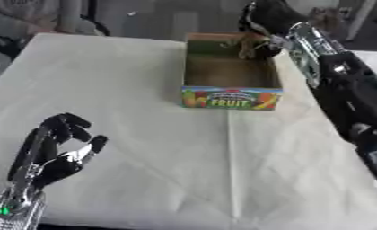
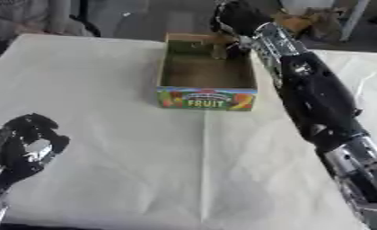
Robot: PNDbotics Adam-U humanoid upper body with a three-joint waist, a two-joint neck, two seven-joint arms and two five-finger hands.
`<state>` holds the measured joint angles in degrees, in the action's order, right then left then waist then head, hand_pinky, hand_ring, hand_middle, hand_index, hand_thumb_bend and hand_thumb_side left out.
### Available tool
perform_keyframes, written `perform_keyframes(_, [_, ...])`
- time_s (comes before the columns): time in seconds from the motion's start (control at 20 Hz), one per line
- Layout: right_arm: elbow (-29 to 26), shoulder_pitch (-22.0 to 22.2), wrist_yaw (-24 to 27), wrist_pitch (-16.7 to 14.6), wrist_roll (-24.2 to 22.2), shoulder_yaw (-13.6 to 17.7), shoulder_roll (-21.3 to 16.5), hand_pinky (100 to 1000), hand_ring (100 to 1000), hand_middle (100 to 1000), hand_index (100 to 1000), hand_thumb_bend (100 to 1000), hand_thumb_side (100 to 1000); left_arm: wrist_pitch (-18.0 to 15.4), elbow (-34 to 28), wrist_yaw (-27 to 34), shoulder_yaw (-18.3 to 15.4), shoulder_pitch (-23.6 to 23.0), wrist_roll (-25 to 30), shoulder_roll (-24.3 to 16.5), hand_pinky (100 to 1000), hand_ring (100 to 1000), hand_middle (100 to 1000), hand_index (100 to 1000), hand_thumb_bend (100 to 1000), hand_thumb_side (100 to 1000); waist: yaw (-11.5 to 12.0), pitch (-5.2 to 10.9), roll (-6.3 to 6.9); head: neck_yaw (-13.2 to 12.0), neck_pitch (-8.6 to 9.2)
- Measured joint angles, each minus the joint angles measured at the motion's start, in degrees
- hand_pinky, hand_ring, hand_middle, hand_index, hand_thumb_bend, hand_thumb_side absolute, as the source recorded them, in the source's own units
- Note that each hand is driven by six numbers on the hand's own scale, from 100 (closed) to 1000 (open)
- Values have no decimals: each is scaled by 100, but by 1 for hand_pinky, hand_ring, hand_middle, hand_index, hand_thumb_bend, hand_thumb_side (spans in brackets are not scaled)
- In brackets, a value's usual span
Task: Pick up objects on the table and place them in the box.
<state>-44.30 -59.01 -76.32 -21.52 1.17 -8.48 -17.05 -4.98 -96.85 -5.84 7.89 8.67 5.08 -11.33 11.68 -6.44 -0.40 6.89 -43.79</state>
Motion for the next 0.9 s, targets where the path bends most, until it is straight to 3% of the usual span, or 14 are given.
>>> perform_keyframes(0.15, [336, 0, -148, 116, 29, 129, 224, 666, 595, 387, 468, 100, 100, 1, 0, 23, 36, 20, 38, 34, 552, 499, 535, 581, 638, 367, 84, -26, 24, 93, 0])
perform_keyframes(0.25, [522, 4, -241, 167, 36, 184, 341, 682, 625, 455, 521, 140, 100, -2, 0, 28, 39, 37, 50, 48, 552, 499, 535, 581, 638, 367, 105, -33, 42, 134, 0])
perform_keyframes(0.3, [598, 6, -295, 183, 23, 207, 383, 691, 644, 492, 549, 118, 100, 1, 0, 29, 40, 40, 54, 59, 551, 499, 535, 581, 639, 367, 106, -33, 42, 143, 0])
perform_keyframes(0.5, [801, 27, -452, 217, -204, 248, 471, 756, 756, 710, 776, 297, 105, 3, 0, 29, 41, 42, 57, 77, 551, 499, 534, 581, 640, 367, 100, -41, 33, 153, 0])
perform_keyframes(0.75, [855, 40, -381, 220, -692, 286, 475, 804, 822, 838, 888, 418, 303, 4, 0, 29, 41, 43, 57, 77, 551, 499, 534, 581, 643, 367, 63, -47, 29, 148, 0])
perform_keyframes(0.85, [852, 39, -261, 215, -860, 304, 468, 818, 839, 870, 907, 435, 344, 4, 0, 29, 40, 43, 57, 77, 551, 499, 534, 581, 643, 367, 42, -47, 25, 139, 0])
perform_keyframes(0.9, [847, 36, -184, 209, -944, 313, 456, 823, 844, 881, 912, 387, 376, 4, 0, 29, 40, 43, 57, 77, 551, 499, 534, 581, 641, 366, 31, -47, 21, 133, 0])
